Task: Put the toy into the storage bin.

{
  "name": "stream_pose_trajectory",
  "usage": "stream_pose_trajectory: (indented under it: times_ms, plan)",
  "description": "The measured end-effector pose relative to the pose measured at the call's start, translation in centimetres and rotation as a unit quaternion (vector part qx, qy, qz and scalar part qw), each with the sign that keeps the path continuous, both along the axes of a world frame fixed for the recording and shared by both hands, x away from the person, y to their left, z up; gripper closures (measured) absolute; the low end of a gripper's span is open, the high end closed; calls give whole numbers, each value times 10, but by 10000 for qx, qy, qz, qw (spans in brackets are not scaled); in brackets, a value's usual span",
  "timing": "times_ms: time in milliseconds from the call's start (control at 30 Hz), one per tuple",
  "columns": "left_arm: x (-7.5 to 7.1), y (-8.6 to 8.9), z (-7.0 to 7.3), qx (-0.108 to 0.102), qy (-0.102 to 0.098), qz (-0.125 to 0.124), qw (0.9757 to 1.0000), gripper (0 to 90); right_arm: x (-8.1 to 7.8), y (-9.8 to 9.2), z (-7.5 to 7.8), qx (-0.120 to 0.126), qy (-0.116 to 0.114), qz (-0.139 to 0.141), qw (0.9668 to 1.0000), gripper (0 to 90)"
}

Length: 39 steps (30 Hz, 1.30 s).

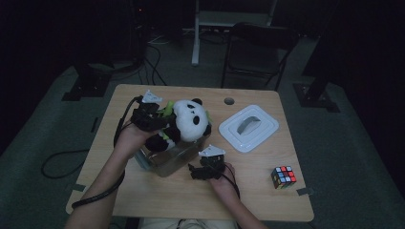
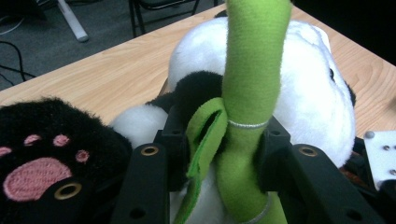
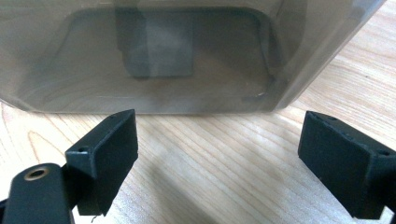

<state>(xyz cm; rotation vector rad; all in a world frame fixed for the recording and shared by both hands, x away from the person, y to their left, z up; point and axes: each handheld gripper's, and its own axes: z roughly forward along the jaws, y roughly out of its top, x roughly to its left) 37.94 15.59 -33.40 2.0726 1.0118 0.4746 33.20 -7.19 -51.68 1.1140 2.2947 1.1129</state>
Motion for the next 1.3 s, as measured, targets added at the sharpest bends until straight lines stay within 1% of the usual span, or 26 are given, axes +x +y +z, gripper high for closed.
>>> stream_pose_trajectory:
  times_ms: [67, 100, 133, 267, 300, 333, 367, 400, 467, 500, 533, 567, 600, 633, 667, 767, 800, 867, 933, 967, 1067, 1100, 1167, 1200, 1233, 1300]
  plan:
    - [-3, 0, -2, 22, -48, 39, 10000, 648, 1, -1, -1, -18, 13, 11, 10000, 117]
    - [-4, 0, -3, 53, -31, 7, 10000, 648, 1, -1, -1, -9, 20, 6, 10000, 117]
    - [-6, 0, -6, 32, -23, -6, 10000, 647, 1, -1, -1, -10, 19, 12, 10000, 117]
    - [-7, 1, -9, 42, 57, -15, 10000, 589, 1, -1, 0, 3, 29, 13, 10000, 117]
    - [-8, 1, -11, 93, 60, -40, 9999, 562, 1, -1, 0, 10, 23, 3, 10000, 117]
    - [-10, -1, -13, 272, 66, -117, 9995, 534, 1, -1, 0, 16, 34, -2, 10000, 117]
    - [-10, -1, -13, 272, 66, -117, 9995, 516, 1, -1, 0, 16, 34, -2, 10000, 117]
    - [-10, -1, -17, 382, 132, -171, 9990, 516, 1, -2, 0, 23, 46, 6, 10000, 117]
    - [-6, 0, -23, 452, 280, -220, 9983, 494, 2, -2, -1, 35, 59, 7, 10000, 117]
    - [-2, 2, -31, 431, 453, -242, 9977, 466, 2, -2, -1, 45, 88, 7, 10000, 117]
    - [-2, 2, -31, 431, 453, -242, 9977, 452, 2, -2, -1, 45, 88, 7, 10000, 117]
    - [1, 4, -37, 396, 547, -232, 9974, 452, 2, -2, -1, 48, 82, 11, 10000, 117]
    - [1, 4, -37, 396, 547, -232, 9974, 433, 2, -2, -1, 48, 82, 11, 10000, 117]
    - [5, 6, -47, 403, 621, -246, 9970, 433, 2, -2, -1, 46, 75, 34, 10000, 117]
    - [6, 5, -50, 468, 633, -290, 9965, 409, 3, -2, -1, 42, 83, 27, 10000, 117]
    - [7, 0, -57, 679, 616, -312, 9953, 406, 4, -3, -2, 32, 87, 30, 10000, 117]
    - [8, -2, -60, 721, 624, -308, 9950, 402, 4, -4, -1, 58, 111, 36, 9999, 117]
    - [11, -3, -64, 749, 716, -324, 9941, 397, 4, -4, -1, 48, 108, 33, 9999, 117]
    - [13, -2, -66, 689, 798, -316, 9939, 392, 4, -4, -1, 57, 117, 34, 9999, 117]
    - [13, -1, -66, 630, 802, -298, 9943, 391, 4, -5, -1, 68, 123, 34, 9999, 117]
    - [13, 1, -64, 538, 827, -321, 9946, 382, 4, -5, 0, 71, 116, 32, 9999, 117]
    - [12, 4, -59, 435, 779, -357, 9954, 372, 5, -6, 0, 62, 94, 48, 9999, 117]
    - [12, 4, -59, 435, 779, -357, 9954, 371, 5, -6, 0, 73, 88, 46, 9999, 117]
    - [10, 8, -51, 256, 691, -408, 9964, 371, 5, -7, 1, 99, 87, 40, 9999, 117]
    - [10, 10, -47, 219, 618, -438, 9969, 371, 5, -7, 1, 97, 75, 46, 9999, 117]
    - [14, 17, -39, 54, 549, -438, 9975, 371, 6, -8, 1, 107, 73, 39, 9999, 117]
